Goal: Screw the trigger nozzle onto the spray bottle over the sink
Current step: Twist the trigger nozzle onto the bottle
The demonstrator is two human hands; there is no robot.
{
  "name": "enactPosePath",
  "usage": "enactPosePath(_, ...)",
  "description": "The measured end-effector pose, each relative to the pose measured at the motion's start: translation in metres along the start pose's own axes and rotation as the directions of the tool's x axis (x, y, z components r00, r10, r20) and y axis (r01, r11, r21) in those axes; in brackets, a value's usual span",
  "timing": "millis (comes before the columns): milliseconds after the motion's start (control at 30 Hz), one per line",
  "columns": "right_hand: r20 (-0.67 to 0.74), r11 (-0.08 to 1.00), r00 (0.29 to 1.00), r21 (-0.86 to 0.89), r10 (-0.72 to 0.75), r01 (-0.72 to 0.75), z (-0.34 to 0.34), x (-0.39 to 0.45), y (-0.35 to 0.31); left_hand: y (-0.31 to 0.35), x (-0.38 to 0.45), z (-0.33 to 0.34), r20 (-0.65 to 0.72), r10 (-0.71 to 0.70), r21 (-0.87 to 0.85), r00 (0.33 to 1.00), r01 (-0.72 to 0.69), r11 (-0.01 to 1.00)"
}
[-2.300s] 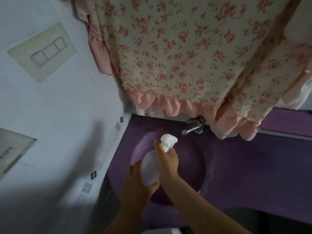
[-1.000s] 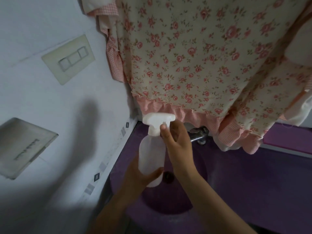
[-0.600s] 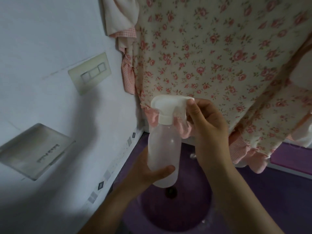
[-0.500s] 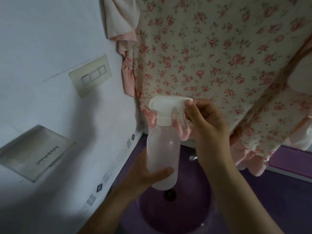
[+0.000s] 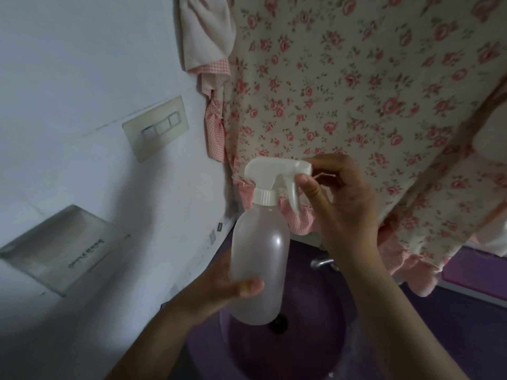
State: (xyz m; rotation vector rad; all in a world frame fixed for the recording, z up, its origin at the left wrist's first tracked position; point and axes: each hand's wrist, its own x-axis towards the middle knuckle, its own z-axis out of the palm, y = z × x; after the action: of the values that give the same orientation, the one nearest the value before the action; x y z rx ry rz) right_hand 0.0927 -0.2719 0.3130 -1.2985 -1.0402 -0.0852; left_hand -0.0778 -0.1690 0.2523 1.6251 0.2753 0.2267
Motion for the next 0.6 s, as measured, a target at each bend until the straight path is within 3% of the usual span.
enactPosePath(167,0.047,0.946,0.964,-0.182,-0.263,0.267,-0.007,0.008,0.002,0.002,-0.005,-0.007,0.072,-0.052,-0.079,0.996,0.057,0.995)
enactPosePath(300,0.07,0.893,0.934,-0.276,-0.35,0.355,-0.011,0.01,0.006,-0.001,-0.005,-0.011,0.113,-0.082,-0.096,0.99,0.093,0.991)
enactPosePath(467,0.055,0.89,0.941,-0.312,-0.333,0.333,-0.011,0.008,0.01,-0.005,-0.002,-0.012,0.11,-0.08,-0.102,0.991,0.092,0.991)
enactPosePath(600,0.043,0.95,0.979,-0.235,-0.201,0.206,-0.008,0.003,0.011,-0.003,0.0,-0.008,0.013,-0.044,-0.031,0.999,0.044,0.999)
